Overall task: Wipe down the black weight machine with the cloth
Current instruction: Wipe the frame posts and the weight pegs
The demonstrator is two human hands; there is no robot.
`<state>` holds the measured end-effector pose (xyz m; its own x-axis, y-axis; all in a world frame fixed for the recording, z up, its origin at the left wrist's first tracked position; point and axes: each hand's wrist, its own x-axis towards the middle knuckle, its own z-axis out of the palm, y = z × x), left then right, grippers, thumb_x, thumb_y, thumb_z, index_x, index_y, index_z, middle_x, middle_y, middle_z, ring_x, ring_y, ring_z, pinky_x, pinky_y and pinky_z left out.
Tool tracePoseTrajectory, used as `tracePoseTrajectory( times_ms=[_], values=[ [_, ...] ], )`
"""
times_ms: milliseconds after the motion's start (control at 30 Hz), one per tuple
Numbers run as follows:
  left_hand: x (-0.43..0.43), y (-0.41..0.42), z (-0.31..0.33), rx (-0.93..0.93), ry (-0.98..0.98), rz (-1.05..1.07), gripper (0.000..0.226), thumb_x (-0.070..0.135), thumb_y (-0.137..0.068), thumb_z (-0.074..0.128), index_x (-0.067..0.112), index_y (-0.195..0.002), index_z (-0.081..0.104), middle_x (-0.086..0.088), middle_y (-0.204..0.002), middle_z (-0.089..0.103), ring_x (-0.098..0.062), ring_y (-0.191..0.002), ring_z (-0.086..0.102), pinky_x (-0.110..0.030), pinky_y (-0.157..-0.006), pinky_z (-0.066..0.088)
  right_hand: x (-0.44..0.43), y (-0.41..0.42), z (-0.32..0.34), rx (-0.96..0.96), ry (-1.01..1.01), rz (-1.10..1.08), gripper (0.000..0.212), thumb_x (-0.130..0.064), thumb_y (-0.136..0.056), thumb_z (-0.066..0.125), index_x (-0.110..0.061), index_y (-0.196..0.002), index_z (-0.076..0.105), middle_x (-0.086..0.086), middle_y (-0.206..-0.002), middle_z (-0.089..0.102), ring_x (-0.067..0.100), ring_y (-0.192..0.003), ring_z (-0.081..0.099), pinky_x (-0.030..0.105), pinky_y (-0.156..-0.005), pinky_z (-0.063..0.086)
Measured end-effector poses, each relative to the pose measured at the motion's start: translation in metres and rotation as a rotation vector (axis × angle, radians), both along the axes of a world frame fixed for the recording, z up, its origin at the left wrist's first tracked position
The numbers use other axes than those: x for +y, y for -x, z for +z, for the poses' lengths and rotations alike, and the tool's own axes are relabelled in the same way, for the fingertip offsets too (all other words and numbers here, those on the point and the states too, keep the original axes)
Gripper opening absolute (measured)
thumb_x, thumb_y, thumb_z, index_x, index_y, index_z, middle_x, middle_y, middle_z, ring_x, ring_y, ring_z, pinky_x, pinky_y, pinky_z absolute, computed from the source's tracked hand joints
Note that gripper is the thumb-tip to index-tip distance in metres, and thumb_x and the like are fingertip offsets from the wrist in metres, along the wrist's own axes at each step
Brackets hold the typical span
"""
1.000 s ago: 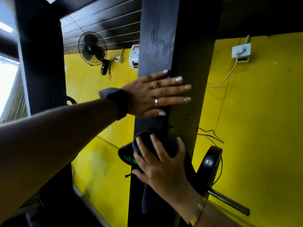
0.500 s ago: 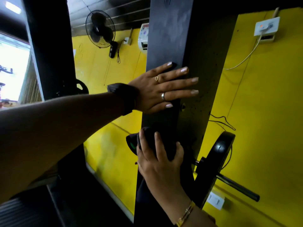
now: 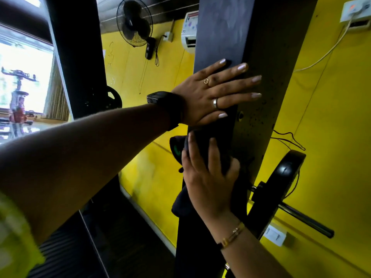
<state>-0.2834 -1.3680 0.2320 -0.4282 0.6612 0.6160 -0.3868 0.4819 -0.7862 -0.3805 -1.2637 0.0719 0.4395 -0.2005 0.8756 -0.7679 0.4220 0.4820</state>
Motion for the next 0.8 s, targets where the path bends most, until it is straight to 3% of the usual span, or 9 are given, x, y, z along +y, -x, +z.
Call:
tracePoseTrajectory(
  times_ms=[133,233,367,533,667,733,800],
  values=[
    [0.003,0.0,-0.003,0.015,-0.023,-0.004,0.054,0.04,-0.102,0.008,0.016,-0.15,0.016,-0.009,-0.149,0.024,-0.012,-0.146,-0.016,-0.039,-0.12,0.004,0.0,0.012,-0.037,0.046,-0.087,-0.055,0.032,-0.022,-0.096,0.051,-0.023,-0.127,0.062,0.001,-0.149,0.034,0.029,-0.131,0.033,0.056,-0.091,0.033],
    [0.004,0.002,-0.01,0.036,-0.073,-0.025,0.056,0.039,-0.102,0.008,0.013,-0.15,0.017,-0.011,-0.149,0.023,-0.011,-0.146,-0.016,-0.039,-0.12,0.003,0.019,0.025,-0.058,0.014,-0.139,-0.044,0.033,-0.018,-0.099,0.041,-0.026,-0.126,0.058,-0.002,-0.15,0.033,0.03,-0.13,0.033,0.056,-0.091,0.034],
    [0.002,0.008,-0.021,0.072,-0.095,-0.042,0.057,0.038,-0.102,0.008,0.021,-0.154,-0.005,-0.013,-0.149,0.023,-0.013,-0.147,-0.013,-0.04,-0.12,0.003,0.034,0.031,-0.049,-0.047,-0.072,-0.01,0.036,-0.026,-0.087,0.057,-0.03,-0.123,0.057,-0.002,-0.147,0.034,0.033,-0.127,0.033,0.053,-0.091,0.032],
    [0.0,0.011,-0.027,0.09,-0.125,-0.069,0.055,0.04,-0.101,0.009,0.015,-0.151,0.006,-0.015,-0.149,0.025,-0.014,-0.147,-0.01,-0.04,-0.121,0.005,0.016,0.009,-0.008,-0.056,-0.012,0.037,0.031,-0.03,-0.087,0.065,-0.028,-0.117,0.064,0.0,-0.146,0.037,0.032,-0.127,0.035,0.052,-0.09,0.033],
    [0.0,0.011,-0.027,0.089,-0.125,-0.088,0.057,0.041,-0.102,0.008,0.021,-0.154,-0.003,-0.015,-0.148,0.025,-0.013,-0.147,-0.01,-0.04,-0.121,0.005,-0.006,-0.002,-0.025,-0.022,-0.085,0.008,0.039,-0.019,-0.087,0.062,-0.018,-0.126,0.064,0.004,-0.144,0.049,0.03,-0.129,0.034,0.054,-0.092,0.03],
    [0.0,0.012,-0.029,0.087,-0.138,-0.099,0.056,0.041,-0.102,0.008,0.023,-0.153,-0.006,-0.015,-0.148,0.025,-0.013,-0.147,-0.011,-0.039,-0.121,0.004,-0.008,0.004,-0.047,0.017,-0.134,-0.033,0.043,-0.014,-0.09,0.055,-0.017,-0.132,0.058,0.005,-0.149,0.042,0.029,-0.132,0.031,0.055,-0.093,0.03],
    [0.0,0.012,-0.031,0.089,-0.166,-0.113,0.055,0.041,-0.102,0.008,0.02,-0.153,0.0,-0.017,-0.148,0.025,-0.012,-0.147,-0.01,-0.039,-0.121,0.003,-0.003,0.017,-0.072,0.036,-0.162,-0.084,0.05,-0.021,-0.088,0.059,-0.02,-0.137,0.052,0.003,-0.154,0.03,0.028,-0.134,0.03,0.057,-0.095,0.03]
  ],
)
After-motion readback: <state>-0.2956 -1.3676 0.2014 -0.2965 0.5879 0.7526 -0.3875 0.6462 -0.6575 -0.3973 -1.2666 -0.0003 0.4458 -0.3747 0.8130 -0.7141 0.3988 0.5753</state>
